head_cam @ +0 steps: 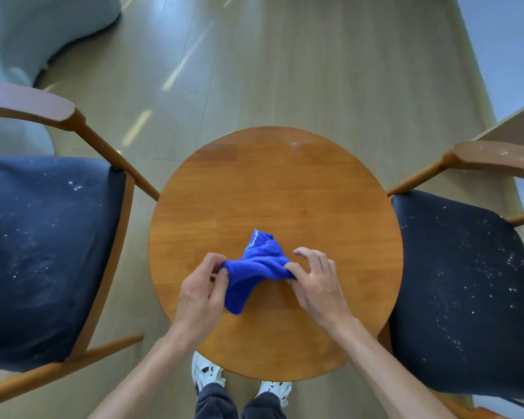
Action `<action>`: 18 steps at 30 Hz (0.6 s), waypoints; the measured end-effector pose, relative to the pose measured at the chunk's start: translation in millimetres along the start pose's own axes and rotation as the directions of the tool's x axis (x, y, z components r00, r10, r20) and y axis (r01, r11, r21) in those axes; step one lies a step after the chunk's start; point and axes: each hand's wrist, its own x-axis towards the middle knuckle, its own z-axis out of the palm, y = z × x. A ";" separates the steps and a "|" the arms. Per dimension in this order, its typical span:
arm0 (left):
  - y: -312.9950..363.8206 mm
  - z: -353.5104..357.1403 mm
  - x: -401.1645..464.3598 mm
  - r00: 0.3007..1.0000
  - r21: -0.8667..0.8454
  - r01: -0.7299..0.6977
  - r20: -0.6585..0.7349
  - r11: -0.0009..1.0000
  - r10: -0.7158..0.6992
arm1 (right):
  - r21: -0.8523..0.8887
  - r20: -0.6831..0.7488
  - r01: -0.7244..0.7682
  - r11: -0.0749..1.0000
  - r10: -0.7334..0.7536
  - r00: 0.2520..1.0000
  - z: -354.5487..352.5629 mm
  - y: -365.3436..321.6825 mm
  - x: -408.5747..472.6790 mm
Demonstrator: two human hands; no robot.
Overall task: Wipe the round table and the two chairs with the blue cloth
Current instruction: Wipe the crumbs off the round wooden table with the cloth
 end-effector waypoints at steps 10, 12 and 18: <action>42.2 -60.3 70.0 0.996 -0.029 -0.010 -0.085 1.000 0.007 | 0.186 -0.290 0.055 0.981 0.001 0.957 -89.2 -13.0 70.0; 51.6 -67.4 80.3 0.993 0.017 -0.059 -0.103 0.998 0.060 | 0.165 -0.324 0.068 0.984 -0.011 0.946 -99.1 -12.9 76.8; 27.5 -63.1 58.0 0.974 0.266 -0.227 0.043 0.937 0.224 | 0.078 -0.230 0.132 0.988 -0.111 0.967 -82.3 -6.5 44.0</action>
